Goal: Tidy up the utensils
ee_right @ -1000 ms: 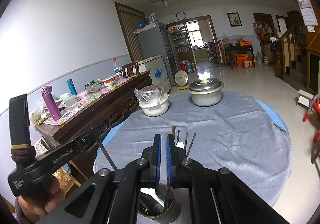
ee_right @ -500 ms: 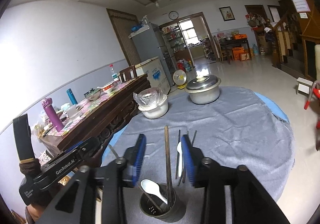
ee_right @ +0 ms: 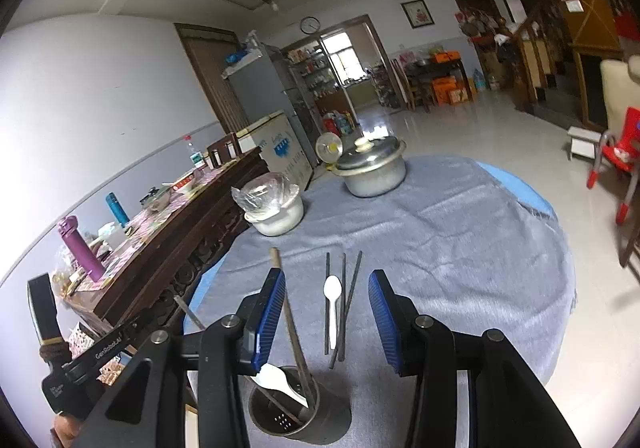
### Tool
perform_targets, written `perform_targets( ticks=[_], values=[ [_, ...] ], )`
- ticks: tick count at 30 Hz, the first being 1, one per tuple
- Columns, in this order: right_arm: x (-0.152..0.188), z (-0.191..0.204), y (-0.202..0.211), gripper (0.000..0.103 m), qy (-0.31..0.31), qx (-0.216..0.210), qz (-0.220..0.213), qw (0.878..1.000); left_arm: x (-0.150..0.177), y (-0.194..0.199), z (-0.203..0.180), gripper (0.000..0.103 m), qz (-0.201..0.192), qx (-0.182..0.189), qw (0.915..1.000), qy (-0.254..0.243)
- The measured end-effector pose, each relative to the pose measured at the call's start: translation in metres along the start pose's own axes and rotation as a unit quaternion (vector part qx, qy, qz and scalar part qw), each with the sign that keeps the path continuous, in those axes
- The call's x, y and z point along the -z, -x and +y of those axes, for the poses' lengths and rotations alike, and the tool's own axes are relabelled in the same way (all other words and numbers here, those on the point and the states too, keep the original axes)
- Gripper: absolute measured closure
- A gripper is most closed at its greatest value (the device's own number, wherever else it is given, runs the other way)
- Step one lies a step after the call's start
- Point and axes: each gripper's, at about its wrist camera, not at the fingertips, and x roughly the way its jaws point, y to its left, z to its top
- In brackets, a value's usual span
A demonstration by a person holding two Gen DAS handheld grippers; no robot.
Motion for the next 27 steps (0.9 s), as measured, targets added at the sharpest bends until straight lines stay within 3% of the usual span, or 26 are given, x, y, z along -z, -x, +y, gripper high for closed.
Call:
perform_targets(
  ticks=[27],
  values=[
    [0.012, -0.049, -0.062, 0.056, -0.073, 0.026, 0.074, 0.994, 0.03, -0.091, 0.031, 0.047, 0.118, -0.049, 0.9918, 0.006]
  ],
)
